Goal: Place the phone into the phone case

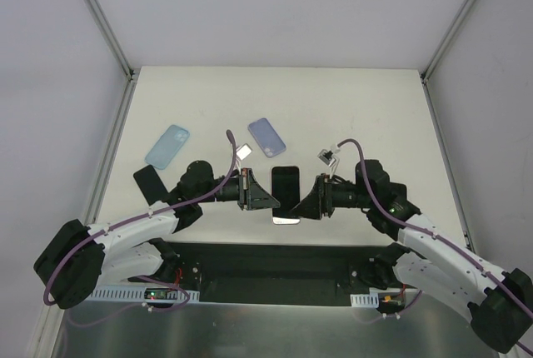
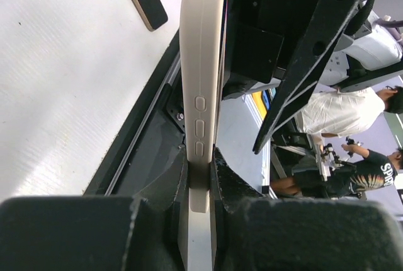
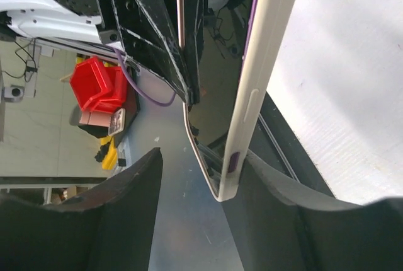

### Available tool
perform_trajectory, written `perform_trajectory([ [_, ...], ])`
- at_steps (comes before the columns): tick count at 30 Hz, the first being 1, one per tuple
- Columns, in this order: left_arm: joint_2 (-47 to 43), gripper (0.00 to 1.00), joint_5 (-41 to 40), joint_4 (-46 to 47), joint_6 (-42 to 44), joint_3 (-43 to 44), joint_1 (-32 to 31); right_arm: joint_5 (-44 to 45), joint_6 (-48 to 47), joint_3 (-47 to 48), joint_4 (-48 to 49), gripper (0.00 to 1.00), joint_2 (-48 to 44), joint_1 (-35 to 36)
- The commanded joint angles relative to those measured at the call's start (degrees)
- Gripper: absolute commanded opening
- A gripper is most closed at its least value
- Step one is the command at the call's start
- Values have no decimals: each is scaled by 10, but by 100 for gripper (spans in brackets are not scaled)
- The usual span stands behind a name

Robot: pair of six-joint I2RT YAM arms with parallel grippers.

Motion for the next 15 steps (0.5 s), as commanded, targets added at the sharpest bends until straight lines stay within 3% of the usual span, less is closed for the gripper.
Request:
perform_trajectory([
  [1,-6,0,-26,38,12,17,1,-27,-19,-8,14,47,-20,5],
  [3,-4,0,-28,38,12,16,2,-26,-18,-8,16,42,-23,6],
  [7,-1,0,-33,23,18,17,1,-3,-17,-6,16,14,-34,6],
  [8,0,0,-34,18,23,17,1,0,-16,-5,16,10,-35,5],
  [11,-1,0,-41,0,32,16,1,21,-10,-3,14,2,-37,5],
  [15,-3,3,-50,-55,60,31,1,62,-8,4,0,1,-36,5],
])
